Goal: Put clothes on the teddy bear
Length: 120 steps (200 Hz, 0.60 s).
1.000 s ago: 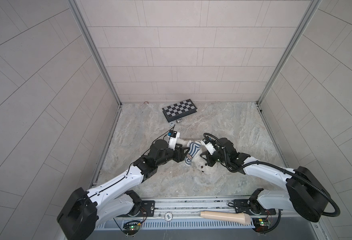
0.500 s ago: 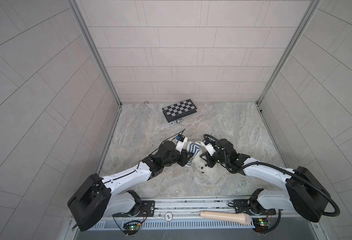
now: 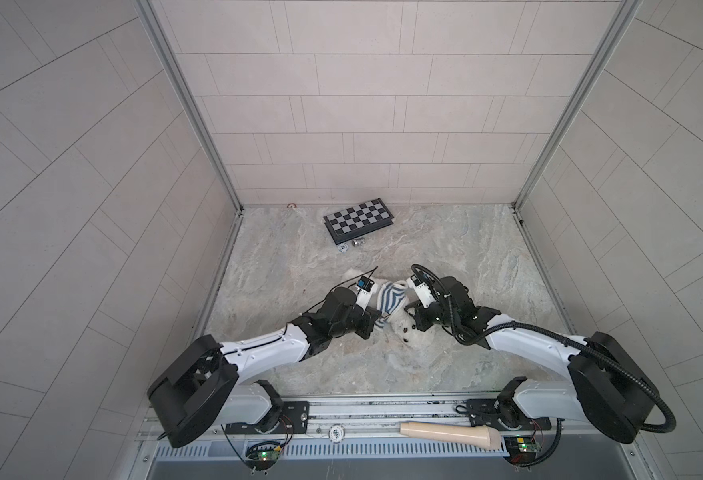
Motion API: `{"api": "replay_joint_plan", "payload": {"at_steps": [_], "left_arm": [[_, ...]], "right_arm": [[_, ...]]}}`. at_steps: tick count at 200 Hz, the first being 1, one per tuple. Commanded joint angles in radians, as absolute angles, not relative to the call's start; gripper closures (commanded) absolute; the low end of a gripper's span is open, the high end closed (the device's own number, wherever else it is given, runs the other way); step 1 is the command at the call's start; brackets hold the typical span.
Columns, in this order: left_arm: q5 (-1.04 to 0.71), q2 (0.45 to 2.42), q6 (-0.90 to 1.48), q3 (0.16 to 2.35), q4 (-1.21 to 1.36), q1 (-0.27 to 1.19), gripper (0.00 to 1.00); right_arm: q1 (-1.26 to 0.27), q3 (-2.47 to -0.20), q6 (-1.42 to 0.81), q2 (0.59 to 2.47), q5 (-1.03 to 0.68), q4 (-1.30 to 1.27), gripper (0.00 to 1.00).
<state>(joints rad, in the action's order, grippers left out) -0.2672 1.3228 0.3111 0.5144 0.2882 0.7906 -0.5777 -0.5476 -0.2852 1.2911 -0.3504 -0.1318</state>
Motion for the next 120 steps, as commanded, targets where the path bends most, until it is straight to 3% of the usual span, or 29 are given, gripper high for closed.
{"api": "replay_joint_plan", "payload": {"at_steps": [1, 120], "left_arm": [[-0.199, 1.373, 0.271, 0.48, 0.267, 0.796, 1.0], [-0.075, 1.474, 0.306, 0.43, 0.227, 0.783, 1.0]], "right_arm": [[-0.556, -0.523, -0.339, 1.303, -0.291, -0.13, 1.0], [-0.507, -0.515, -0.357, 1.31, -0.289, -0.111, 1.0]]}}
